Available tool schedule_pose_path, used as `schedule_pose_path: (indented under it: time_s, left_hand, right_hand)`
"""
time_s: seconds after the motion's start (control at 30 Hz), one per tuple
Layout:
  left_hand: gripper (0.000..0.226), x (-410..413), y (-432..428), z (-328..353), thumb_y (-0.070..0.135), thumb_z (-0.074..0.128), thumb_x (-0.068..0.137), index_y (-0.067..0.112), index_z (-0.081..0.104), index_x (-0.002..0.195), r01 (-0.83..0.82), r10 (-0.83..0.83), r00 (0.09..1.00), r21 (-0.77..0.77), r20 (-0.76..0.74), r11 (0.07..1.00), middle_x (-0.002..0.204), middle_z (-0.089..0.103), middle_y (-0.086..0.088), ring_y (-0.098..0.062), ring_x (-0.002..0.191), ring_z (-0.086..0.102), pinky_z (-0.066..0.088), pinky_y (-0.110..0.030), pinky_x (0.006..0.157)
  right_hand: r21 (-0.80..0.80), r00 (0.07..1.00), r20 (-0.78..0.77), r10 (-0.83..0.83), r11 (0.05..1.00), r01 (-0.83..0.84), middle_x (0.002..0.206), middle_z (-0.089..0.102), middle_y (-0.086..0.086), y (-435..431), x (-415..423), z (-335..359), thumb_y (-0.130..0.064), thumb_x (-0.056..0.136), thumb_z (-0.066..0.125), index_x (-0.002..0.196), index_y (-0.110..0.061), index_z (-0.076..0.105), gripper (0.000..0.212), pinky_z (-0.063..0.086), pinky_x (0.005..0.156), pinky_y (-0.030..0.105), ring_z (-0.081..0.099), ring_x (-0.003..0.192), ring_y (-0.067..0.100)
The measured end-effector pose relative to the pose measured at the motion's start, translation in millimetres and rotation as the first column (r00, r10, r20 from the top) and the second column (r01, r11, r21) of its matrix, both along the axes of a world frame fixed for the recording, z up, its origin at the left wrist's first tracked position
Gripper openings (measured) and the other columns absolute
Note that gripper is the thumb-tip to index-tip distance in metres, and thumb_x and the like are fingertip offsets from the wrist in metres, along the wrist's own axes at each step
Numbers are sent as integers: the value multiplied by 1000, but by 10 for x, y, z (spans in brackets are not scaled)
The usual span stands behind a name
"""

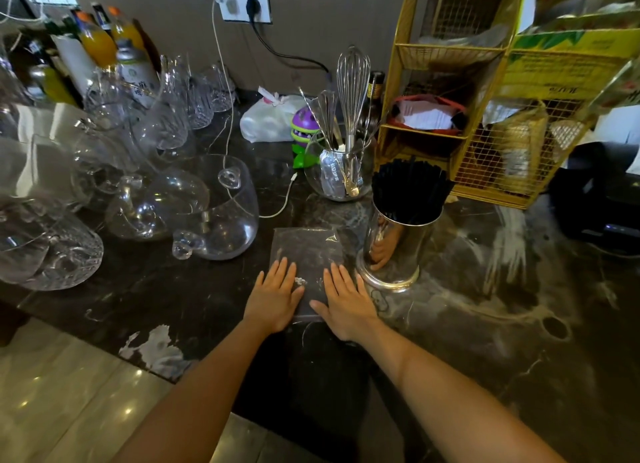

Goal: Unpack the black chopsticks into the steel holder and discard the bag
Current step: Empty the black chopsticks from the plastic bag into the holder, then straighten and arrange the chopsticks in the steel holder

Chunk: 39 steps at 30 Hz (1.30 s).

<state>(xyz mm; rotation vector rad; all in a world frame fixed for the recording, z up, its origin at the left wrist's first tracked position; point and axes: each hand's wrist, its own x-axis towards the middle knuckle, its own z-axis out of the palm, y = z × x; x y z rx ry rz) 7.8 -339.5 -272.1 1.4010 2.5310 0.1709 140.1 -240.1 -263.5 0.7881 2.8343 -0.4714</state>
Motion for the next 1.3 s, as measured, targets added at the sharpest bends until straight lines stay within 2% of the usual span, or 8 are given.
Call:
schedule_pose_path:
  time_s: [0.23, 0.37, 0.6, 0.73, 0.8, 0.97, 1.13, 1.3]
  left_hand:
    - [57, -2, 0, 38, 42, 20, 93, 16, 0, 140, -4, 4, 1000, -46, 11, 999, 154, -1, -7, -21, 141, -4, 1, -43, 115]
    - [54, -16, 51, 208, 41, 22, 93, 24, 1, 140, -44, 51, 986, -44, 159, 998, 155, 0, -8, -21, 142, -2, 4, -47, 115]
    - [46, 51, 329, 1057, 23, 50, 88, 11, 38, 130, -122, -14, 946, 398, 323, 909, 136, 46, -15, -25, 124, 44, 36, -38, 103]
    - [36, 233, 625, 1672, 13, 63, 79, 7, 56, 114, -62, -138, 945, 576, 296, 815, 110, 64, -18, -26, 96, 61, 45, -32, 86]
    - [35, 322, 768, 1929, 13, 65, 77, 9, 58, 111, -31, -208, 931, 632, 300, 774, 105, 65, -13, -22, 90, 61, 46, -32, 83]
    - [47, 435, 1151, 2340, 12, 68, 74, 14, 52, 118, 176, -379, 898, 605, 225, 777, 108, 63, -12, -21, 95, 57, 46, -33, 85]
    - [57, 441, 1500, 2422, 14, 72, 70, 17, 48, 122, 386, -476, 871, 428, 123, 817, 116, 59, -6, -12, 93, 50, 39, -24, 79]
    - [44, 447, 1673, 2400, 14, 74, 67, 13, 56, 108, 474, -525, 847, 326, 86, 818, 104, 63, -9, -14, 83, 51, 42, -27, 75]
  right_hand:
    - [-27, 999, 38, 35, 999, -34, 156, -9, 9, 38, 27, 87, -51, 92, 18, 143, -10, -5, 69, -6, 116, 42, -10, 143, 21]
    - [-213, 1000, -11, -12, 977, 9, 155, -14, 7, 83, -34, 394, -53, 91, 22, 143, -21, -7, 67, 1, 116, 41, -7, 143, 22]
    - [-287, 871, -489, -41, 951, -116, 153, 19, 6, 127, 54, 1350, -35, 90, 45, 143, -23, 12, 63, 21, 111, 32, 20, 139, 21]
    - [-207, 704, -702, -105, 976, -61, 133, 46, 8, 331, 277, 1876, -18, 84, 58, 134, -19, 37, 54, 42, 94, 31, 50, 114, 20]
    - [-176, 648, -748, -141, 984, 11, 116, 54, 4, 499, 387, 2070, -12, 81, 60, 127, -18, 45, 49, 42, 81, 24, 53, 95, 12]
    - [-169, 691, -665, -284, 958, 232, 95, 54, -2, 988, 606, 2277, -5, 78, 63, 112, -16, 53, 37, 40, 60, 17, 54, 65, 9]
    - [-130, 816, -516, -260, 966, 225, 107, 63, 6, 1180, 649, 2163, -6, 74, 69, 111, -14, 55, 40, 41, 66, 23, 50, 65, 5]
    - [-125, 859, -452, -239, 971, 205, 109, 59, 5, 1254, 544, 2110, -9, 76, 68, 106, -16, 57, 33, 46, 43, 13, 57, 48, 5]
